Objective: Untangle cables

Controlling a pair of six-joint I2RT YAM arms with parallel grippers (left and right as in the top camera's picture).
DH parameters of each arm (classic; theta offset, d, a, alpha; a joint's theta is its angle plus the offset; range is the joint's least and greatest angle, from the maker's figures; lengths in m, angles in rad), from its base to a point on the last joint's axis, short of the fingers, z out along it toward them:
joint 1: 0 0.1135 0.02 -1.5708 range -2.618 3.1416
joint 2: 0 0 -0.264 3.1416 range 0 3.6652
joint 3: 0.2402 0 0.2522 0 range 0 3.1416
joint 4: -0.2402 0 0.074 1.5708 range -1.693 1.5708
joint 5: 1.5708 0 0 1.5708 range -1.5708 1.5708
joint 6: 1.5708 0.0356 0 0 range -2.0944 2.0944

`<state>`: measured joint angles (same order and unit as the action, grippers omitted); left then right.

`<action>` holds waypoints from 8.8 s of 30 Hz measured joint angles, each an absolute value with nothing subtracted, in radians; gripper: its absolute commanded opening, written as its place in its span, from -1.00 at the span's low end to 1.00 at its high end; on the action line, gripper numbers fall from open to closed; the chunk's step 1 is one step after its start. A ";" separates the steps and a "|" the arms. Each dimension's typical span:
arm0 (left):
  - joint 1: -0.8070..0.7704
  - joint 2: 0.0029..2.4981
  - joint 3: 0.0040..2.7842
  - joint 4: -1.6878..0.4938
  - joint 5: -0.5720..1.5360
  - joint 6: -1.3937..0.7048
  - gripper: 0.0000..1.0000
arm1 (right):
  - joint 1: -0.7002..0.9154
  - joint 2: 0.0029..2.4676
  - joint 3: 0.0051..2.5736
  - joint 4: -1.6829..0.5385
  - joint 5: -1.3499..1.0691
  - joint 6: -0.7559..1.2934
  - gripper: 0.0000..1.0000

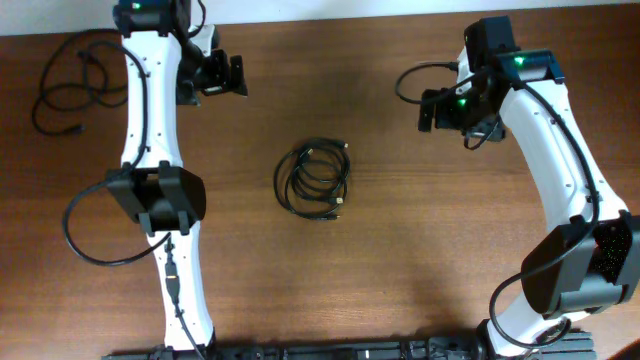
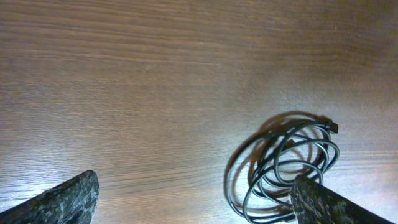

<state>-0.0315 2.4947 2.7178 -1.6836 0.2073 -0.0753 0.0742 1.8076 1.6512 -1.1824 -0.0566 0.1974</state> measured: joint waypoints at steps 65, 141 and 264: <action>-0.368 2.497 2.234 -1.364 0.141 0.063 -0.16 | -0.292 1.808 1.651 -1.316 -0.096 0.094 0.96; -0.211 2.304 2.939 -1.690 0.431 -0.557 -0.95 | -0.292 1.808 1.651 -1.316 -0.096 0.093 0.97; 0.666 2.668 2.581 -1.385 -0.214 -0.161 0.93 | -0.292 1.808 1.651 -1.316 -0.096 0.093 0.97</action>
<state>0.6662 2.6682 2.5813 -1.3849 -0.2138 -0.1612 -0.2924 1.8076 1.6508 -1.3159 -0.0963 0.0933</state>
